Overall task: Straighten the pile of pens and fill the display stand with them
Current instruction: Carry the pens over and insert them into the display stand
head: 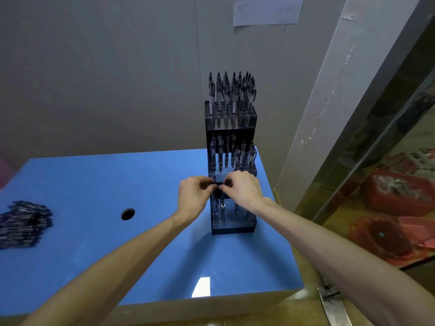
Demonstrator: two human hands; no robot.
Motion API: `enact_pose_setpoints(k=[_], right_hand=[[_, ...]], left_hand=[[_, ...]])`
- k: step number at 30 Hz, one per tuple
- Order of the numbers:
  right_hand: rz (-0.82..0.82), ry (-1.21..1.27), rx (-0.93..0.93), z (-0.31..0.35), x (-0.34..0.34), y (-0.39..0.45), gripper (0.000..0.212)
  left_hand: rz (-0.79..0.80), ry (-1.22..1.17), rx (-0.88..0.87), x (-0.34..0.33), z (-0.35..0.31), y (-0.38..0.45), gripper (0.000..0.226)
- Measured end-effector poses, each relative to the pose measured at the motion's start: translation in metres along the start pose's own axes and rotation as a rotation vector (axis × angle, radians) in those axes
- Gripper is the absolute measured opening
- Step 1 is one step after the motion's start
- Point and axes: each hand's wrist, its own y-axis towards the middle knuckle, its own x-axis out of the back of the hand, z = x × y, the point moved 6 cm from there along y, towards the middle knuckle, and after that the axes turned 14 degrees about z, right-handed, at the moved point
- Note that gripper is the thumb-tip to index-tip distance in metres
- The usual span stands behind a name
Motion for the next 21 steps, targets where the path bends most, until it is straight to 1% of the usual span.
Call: enact_pose_setpoints(k=[3,10,12,16,21], right_hand=[[0.027,-0.024,-0.015,0.001,-0.005,0.0,0.026],[0.065,-0.035,-0.036,-0.007,-0.013,-0.002,0.027],[0.076,-0.006,-0.042,-0.009,-0.013,-0.002,0.026],[0.123,0.129,-0.073,-0.016,-0.01,0.0,0.018],[0.049,0.091,-0.083,-0.019,-0.001,-0.002,0.022]], left_hand=[[0.0,0.042,0.047,0.002,-0.002,0.001,0.015],[-0.003,0.131,0.103,0.006,-0.01,0.005,0.01],[-0.003,0.132,0.095,0.008,-0.012,0.005,0.009],[0.002,0.121,0.105,0.007,-0.007,0.004,0.009],[-0.009,0.075,0.115,0.001,-0.005,0.003,0.013]])
